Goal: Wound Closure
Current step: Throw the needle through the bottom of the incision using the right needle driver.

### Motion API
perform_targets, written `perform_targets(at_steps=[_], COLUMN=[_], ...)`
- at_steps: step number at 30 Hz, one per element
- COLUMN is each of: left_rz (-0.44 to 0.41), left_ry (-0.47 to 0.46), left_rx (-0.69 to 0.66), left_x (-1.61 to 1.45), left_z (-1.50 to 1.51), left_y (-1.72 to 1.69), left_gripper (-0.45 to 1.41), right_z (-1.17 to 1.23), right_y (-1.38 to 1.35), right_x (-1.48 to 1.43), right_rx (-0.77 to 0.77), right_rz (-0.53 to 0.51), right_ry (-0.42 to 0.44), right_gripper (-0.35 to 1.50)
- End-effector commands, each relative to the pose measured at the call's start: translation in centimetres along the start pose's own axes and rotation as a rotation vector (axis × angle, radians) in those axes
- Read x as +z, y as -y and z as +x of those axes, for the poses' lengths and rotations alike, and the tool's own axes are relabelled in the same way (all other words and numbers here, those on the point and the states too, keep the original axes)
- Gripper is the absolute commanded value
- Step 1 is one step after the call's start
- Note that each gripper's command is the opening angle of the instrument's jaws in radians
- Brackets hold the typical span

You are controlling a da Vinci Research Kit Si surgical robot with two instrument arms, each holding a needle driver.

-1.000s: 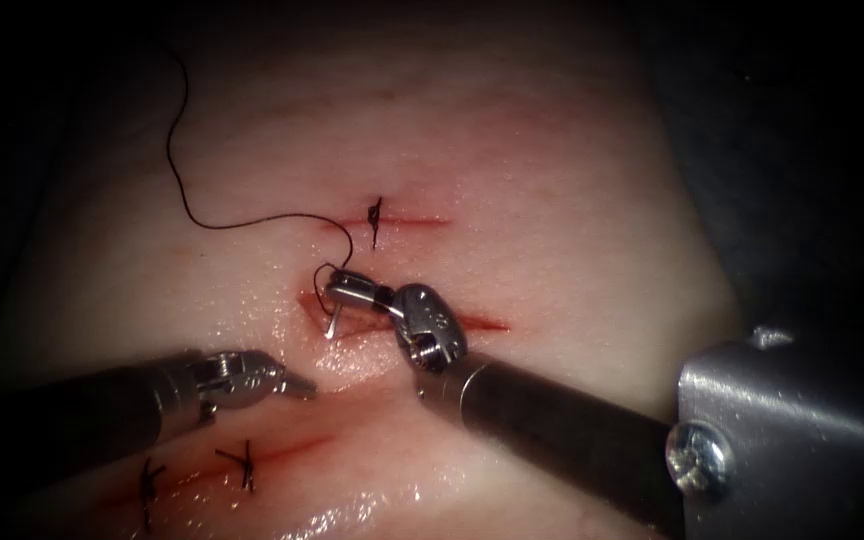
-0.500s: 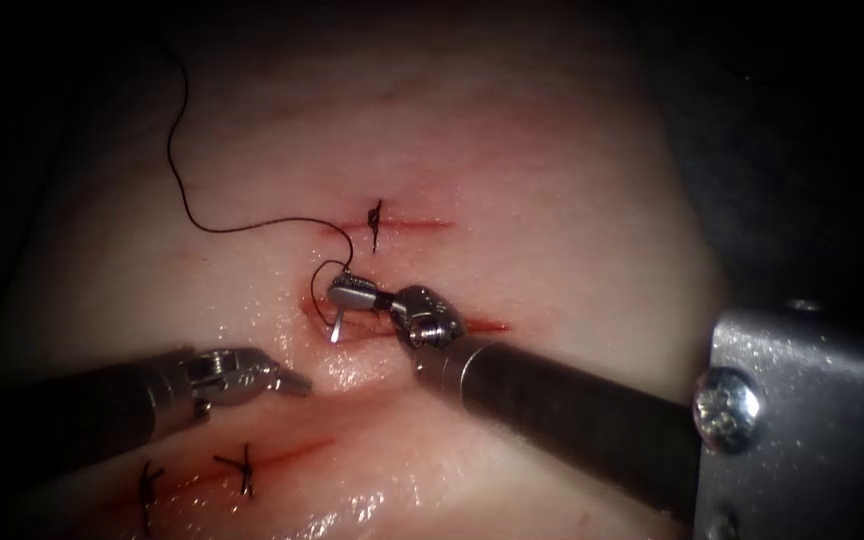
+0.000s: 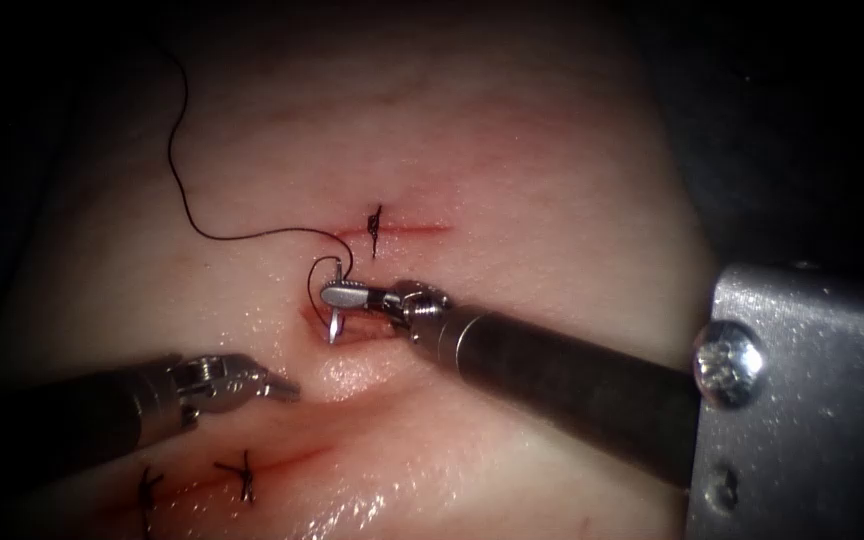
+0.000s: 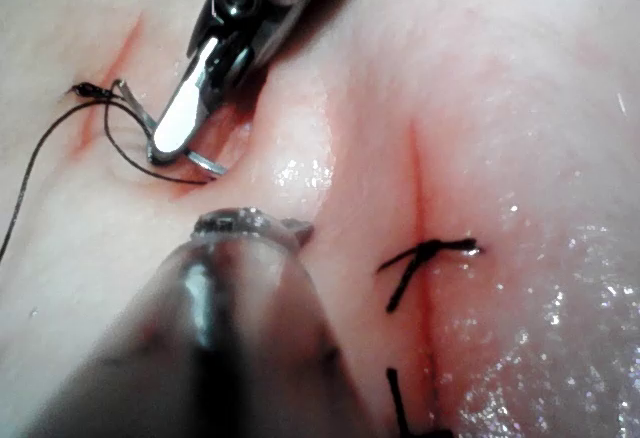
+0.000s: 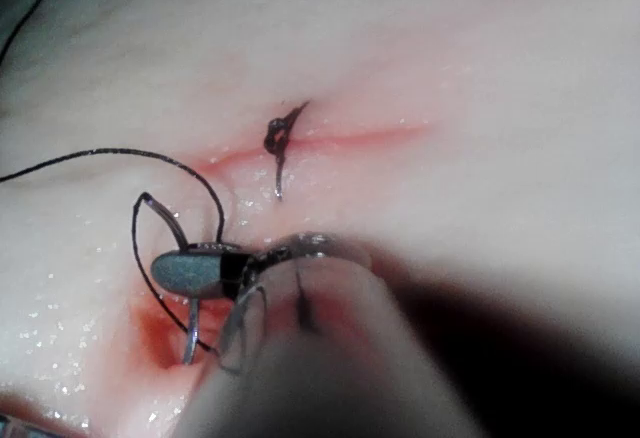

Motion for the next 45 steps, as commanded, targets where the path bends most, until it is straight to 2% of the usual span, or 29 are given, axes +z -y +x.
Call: perform_targets(at_steps=[1, 5, 8, 18, 25, 31, 34, 35, 36, 38, 41, 45], left_rz=[-0.003, -0.002, -0.002, -0.001, -0.001, -0.001, -0.001, -0.002, -0.002, -0.005, -0.006, 0.03], left_ry=[-0.001, -0.002, -0.002, -0.002, -0.002, -0.002, -0.002, -0.002, -0.001, -0.003, -0.01, -0.076], left_rx=[0.003, 0.006, 0.006, 0.006, 0.0, 0.0, 0.0, -0.001, -0.001, -0.001, -0.003, 0.025], left_x=[0.11, 0.13, 0.14, 0.15, 0.15, 0.15, 0.15, 0.14, 0.14, 0.13, 0.11, 0.09], left_z=[0.0, -0.03, -0.03, -0.03, -0.04, -0.04, -0.04, -0.03, -0.03, -0.03, -0.02, -0.02], left_y=[0.03, 0.04, 0.05, 0.06, 0.07, 0.07, 0.07, 0.06, 0.06, 0.06, 0.07, 0.09], left_gripper=[-0.45, -0.45, -0.45, -0.45, -0.45, -0.45, -0.45, -0.45, -0.45, -0.45, -0.45, -0.42], right_z=[0.03, -0.09, -0.16, -0.41, -0.55, -0.59, -0.51, -0.46, -0.41, -0.28, -0.09, 0.17], right_y=[-0.02, 0.04, 0.08, 0.24, 0.33, 0.36, 0.37, 0.37, 0.37, 0.38, 0.41, 0.5], right_x=[0.09, 0.12, 0.15, 0.27, 0.31, 0.32, 0.32, 0.32, 0.31, 0.26, 0.13, -0.03], right_rx=[0.089, 0.246, 0.294, 0.386, 0.438, 0.462, 0.48, 0.481, 0.466, 0.393, 0.335, 0.192], right_rz=[0.01, 0.017, 0.031, 0.102, 0.108, 0.109, 0.107, 0.109, 0.107, 0.101, 0.095, 0.074], right_ry=[-0.002, 0.029, 0.035, 0.05, 0.07, 0.079, 0.039, 0.015, -0.004, -0.035, -0.06, -0.111], right_gripper=[-0.35, -0.35, -0.35, -0.35, -0.35, -0.35, -0.35, 0.24, 0.72, 0.88, 0.98, 1.19])
